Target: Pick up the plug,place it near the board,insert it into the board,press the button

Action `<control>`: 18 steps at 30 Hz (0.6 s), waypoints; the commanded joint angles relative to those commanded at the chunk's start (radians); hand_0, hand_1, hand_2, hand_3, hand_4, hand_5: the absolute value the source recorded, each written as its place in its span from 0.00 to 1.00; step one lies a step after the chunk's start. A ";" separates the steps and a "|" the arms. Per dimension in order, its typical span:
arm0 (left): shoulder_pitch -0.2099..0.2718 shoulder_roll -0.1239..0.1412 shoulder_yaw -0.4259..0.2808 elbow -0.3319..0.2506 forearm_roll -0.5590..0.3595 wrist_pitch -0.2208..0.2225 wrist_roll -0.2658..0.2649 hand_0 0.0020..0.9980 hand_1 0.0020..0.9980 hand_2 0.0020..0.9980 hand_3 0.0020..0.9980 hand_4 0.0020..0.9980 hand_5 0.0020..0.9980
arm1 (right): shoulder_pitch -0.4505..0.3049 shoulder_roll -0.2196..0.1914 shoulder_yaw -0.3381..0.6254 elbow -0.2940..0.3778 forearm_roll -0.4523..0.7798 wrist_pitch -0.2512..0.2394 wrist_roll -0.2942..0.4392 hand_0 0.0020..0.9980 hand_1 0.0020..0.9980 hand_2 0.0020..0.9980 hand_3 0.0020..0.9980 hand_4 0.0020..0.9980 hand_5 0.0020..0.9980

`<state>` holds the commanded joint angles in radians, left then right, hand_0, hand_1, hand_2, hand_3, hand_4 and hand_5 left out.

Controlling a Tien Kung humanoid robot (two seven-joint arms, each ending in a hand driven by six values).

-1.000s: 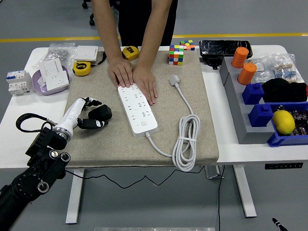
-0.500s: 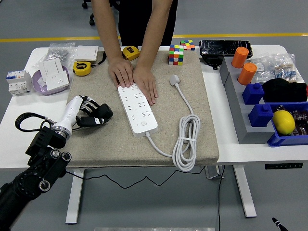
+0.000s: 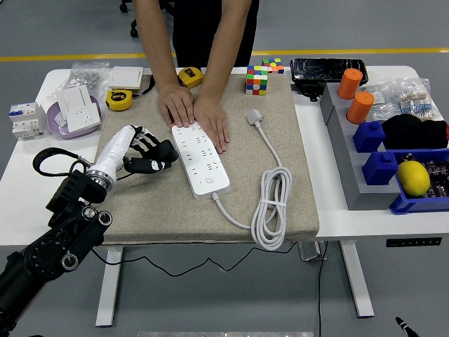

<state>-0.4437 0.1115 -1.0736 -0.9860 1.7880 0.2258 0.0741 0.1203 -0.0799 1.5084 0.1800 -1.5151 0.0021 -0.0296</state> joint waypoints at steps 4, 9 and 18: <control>-0.031 0.009 0.061 0.011 -0.011 -0.001 0.005 0.53 0.38 0.37 0.43 0.76 0.00 | 0.001 -0.002 0.000 0.000 0.001 0.000 0.000 0.82 0.74 0.74 0.78 1.00 1.00; -0.060 0.012 0.119 0.038 -0.018 -0.002 0.006 0.53 0.39 0.37 0.44 0.76 0.00 | 0.000 -0.002 0.002 0.000 -0.004 0.001 -0.002 0.82 0.74 0.74 0.78 1.00 1.00; -0.075 0.005 0.127 0.066 -0.010 0.009 -0.001 0.54 0.40 0.37 0.44 0.76 0.00 | 0.001 -0.003 0.000 0.000 -0.003 0.001 -0.001 0.82 0.74 0.74 0.78 1.00 1.00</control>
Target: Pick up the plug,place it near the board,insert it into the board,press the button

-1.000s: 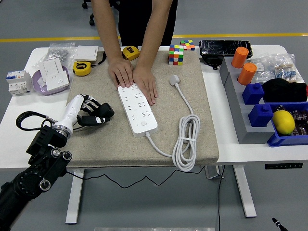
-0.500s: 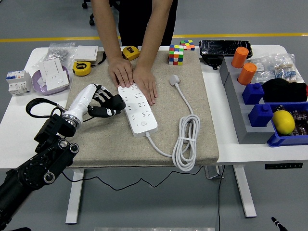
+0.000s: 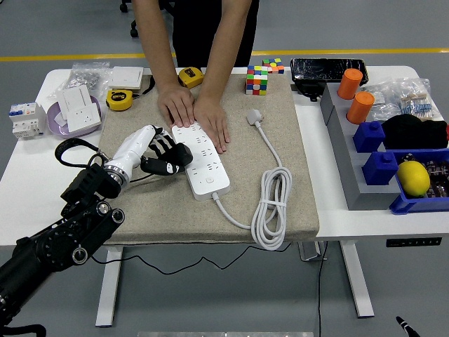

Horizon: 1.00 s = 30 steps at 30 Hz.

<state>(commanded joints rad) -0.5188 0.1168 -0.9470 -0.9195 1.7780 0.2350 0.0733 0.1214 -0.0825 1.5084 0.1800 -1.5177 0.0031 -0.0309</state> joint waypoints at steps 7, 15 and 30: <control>-0.018 0.005 0.015 0.023 0.001 0.003 -0.003 0.54 0.40 0.37 0.44 0.76 0.00 | 0.003 -0.002 -0.003 0.000 0.005 -0.001 0.002 0.82 0.74 0.74 0.78 1.00 1.00; -0.013 -0.006 0.014 0.038 0.009 0.008 -0.008 0.55 0.41 0.38 0.44 0.76 0.00 | 0.001 -0.001 -0.003 0.000 0.006 0.000 0.002 0.82 0.74 0.74 0.78 1.00 1.00; -0.041 0.002 0.047 0.064 0.003 0.009 -0.009 0.56 0.42 0.38 0.44 0.77 0.00 | 0.005 -0.004 -0.004 0.000 0.002 0.001 0.001 0.82 0.74 0.74 0.78 1.00 1.00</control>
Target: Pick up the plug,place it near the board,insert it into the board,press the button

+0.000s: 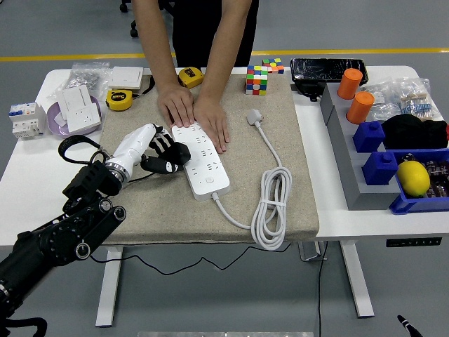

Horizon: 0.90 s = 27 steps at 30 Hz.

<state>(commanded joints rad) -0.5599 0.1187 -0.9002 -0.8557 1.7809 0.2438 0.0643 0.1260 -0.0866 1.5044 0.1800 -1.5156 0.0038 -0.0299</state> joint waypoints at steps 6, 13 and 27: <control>-0.008 0.007 0.014 0.001 -0.002 -0.004 0.003 0.56 0.42 0.38 0.44 0.77 0.00 | -0.001 -0.001 0.002 0.000 -0.004 0.001 0.000 0.82 0.74 0.74 0.78 1.00 1.00; -0.014 0.007 0.024 0.009 -0.008 -0.006 0.002 0.57 0.42 0.38 0.45 0.77 0.00 | 0.003 -0.003 -0.002 0.000 0.001 0.000 0.000 0.82 0.74 0.74 0.78 1.00 1.00; -0.023 0.000 0.029 0.015 -0.006 -0.006 0.002 0.56 0.43 0.38 0.45 0.78 0.00 | 0.005 -0.003 -0.003 0.000 0.009 0.000 0.002 0.82 0.74 0.74 0.78 1.00 1.00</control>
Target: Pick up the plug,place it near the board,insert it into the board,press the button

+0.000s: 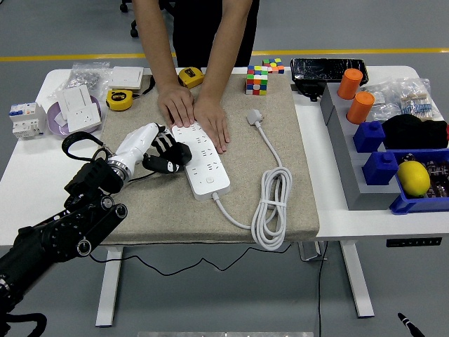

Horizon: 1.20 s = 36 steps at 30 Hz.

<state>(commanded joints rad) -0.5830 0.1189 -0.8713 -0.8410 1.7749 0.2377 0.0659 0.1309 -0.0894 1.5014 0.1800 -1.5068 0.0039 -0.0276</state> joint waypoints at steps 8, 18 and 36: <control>-0.003 0.004 0.003 0.003 -0.013 -0.008 -0.003 0.58 0.54 0.53 0.52 0.88 0.01 | 0.000 0.000 0.010 0.000 0.000 0.000 -0.001 0.82 0.74 0.74 0.78 1.00 1.00; -0.003 0.005 0.006 0.010 -0.055 -0.037 -0.014 0.93 0.96 0.90 0.86 1.00 0.36 | 0.001 -0.001 0.018 0.000 0.004 0.006 -0.001 0.82 0.74 0.74 0.78 1.00 1.00; 0.094 -0.008 -0.193 -0.164 -0.231 0.006 -0.108 1.00 1.00 0.99 0.96 1.00 0.95 | -0.004 0.002 0.033 0.000 0.008 0.003 0.000 0.83 0.74 0.74 0.78 1.00 1.00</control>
<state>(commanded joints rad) -0.4887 0.1107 -1.0647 -1.0046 1.5438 0.2432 -0.0425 0.1272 -0.0872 1.5345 0.1800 -1.4984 0.0073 -0.0280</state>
